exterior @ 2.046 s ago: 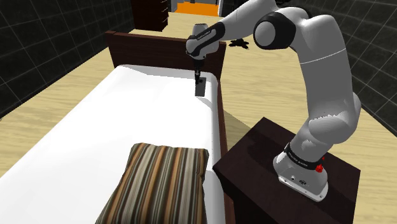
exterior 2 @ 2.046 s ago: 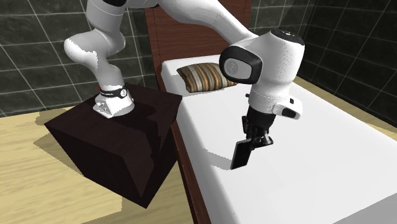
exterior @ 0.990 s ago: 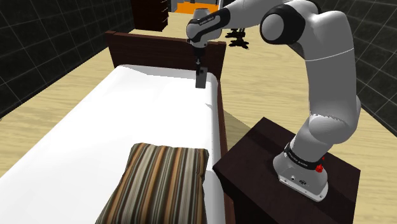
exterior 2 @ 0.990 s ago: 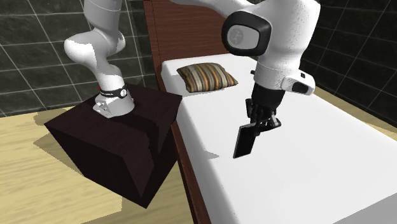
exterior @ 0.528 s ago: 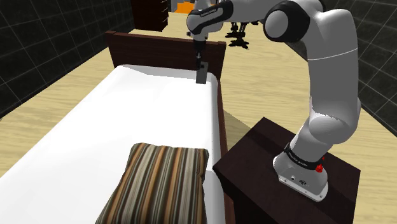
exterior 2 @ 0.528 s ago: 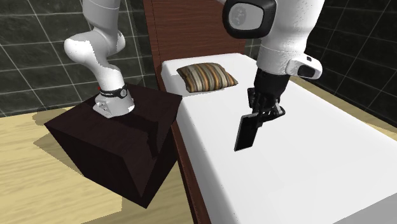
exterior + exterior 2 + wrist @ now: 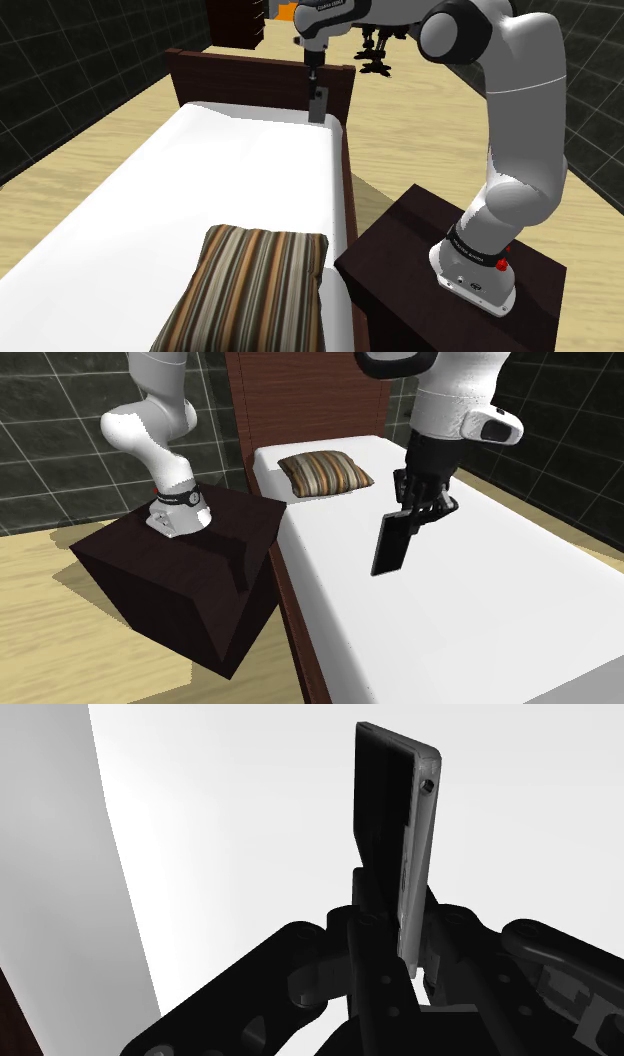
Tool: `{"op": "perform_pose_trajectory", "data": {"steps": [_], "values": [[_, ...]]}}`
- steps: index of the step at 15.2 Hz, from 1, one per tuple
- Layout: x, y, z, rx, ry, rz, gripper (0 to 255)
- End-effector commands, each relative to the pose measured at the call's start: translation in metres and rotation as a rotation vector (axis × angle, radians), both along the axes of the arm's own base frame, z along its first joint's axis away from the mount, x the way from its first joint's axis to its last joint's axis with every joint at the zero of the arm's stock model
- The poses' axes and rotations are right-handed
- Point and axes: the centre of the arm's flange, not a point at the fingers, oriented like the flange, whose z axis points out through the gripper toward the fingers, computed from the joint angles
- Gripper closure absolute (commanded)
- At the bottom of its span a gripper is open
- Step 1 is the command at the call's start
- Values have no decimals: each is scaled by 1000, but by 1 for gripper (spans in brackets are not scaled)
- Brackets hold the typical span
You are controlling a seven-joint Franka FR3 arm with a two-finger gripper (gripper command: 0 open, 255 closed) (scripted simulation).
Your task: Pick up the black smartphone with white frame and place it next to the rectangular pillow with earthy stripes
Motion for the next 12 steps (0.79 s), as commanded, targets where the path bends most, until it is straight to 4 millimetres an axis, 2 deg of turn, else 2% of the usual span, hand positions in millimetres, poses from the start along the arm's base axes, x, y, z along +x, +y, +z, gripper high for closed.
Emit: {"op": "perform_pose_trajectory", "data": {"steps": [1,12], "values": [[0,-1,12,0,0,0,255],[0,-1,70,0,0,0,255]]}}
